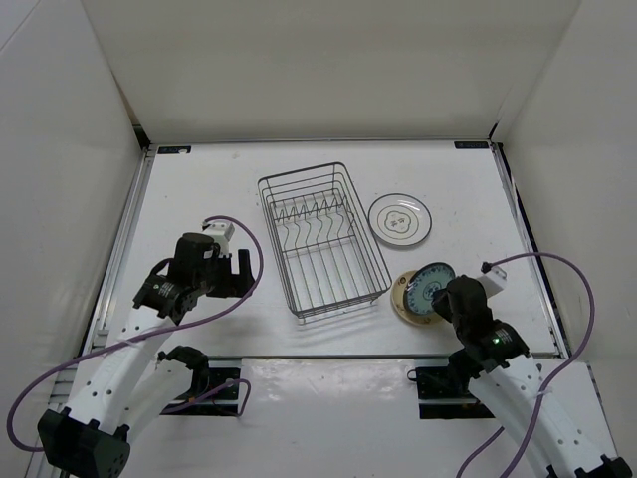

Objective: Unload the plates from the dish rack

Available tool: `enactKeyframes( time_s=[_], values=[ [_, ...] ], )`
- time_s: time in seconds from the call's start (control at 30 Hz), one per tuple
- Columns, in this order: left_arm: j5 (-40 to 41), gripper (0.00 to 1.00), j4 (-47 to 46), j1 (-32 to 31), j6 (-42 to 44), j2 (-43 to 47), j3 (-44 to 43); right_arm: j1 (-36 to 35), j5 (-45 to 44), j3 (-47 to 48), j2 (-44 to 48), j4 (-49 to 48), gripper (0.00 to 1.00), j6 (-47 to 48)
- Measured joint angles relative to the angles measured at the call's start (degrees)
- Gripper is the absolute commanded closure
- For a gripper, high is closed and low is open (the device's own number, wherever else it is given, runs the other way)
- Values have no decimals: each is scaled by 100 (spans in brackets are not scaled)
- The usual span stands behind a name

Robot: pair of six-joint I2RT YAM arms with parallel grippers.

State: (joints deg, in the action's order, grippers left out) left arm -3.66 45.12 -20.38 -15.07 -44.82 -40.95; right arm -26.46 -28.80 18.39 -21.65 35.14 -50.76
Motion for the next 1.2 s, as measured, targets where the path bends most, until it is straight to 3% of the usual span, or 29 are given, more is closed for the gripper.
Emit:
enactKeyframes(
  time_s=[0.17,0.2,0.27,0.3,0.4,0.47,0.73,1.03,1.2],
  values=[
    [2,1,4,0,0,-9,0,142,197,-332,293,-236,95,-511],
    [2,1,4,0,2,-11,0,164,223,-334,291,-229,81,-597],
    [2,1,4,0,2,-11,0,177,291,-334,291,-195,63,-774],
    [2,1,7,0,0,-11,0,177,334,-334,289,-140,47,-855],
    [2,1,9,0,2,-26,0,186,409,-334,278,221,18,-1073],
    [4,1,11,0,2,-44,0,186,442,-299,269,520,10,-1169],
    [7,1,13,0,0,-74,0,186,365,444,-63,1598,10,-1016],
    [46,1,50,0,0,-144,0,192,573,911,-1104,1836,10,-155],
    [59,1,76,0,4,-162,0,197,575,990,-979,1908,10,55]
  ],
)
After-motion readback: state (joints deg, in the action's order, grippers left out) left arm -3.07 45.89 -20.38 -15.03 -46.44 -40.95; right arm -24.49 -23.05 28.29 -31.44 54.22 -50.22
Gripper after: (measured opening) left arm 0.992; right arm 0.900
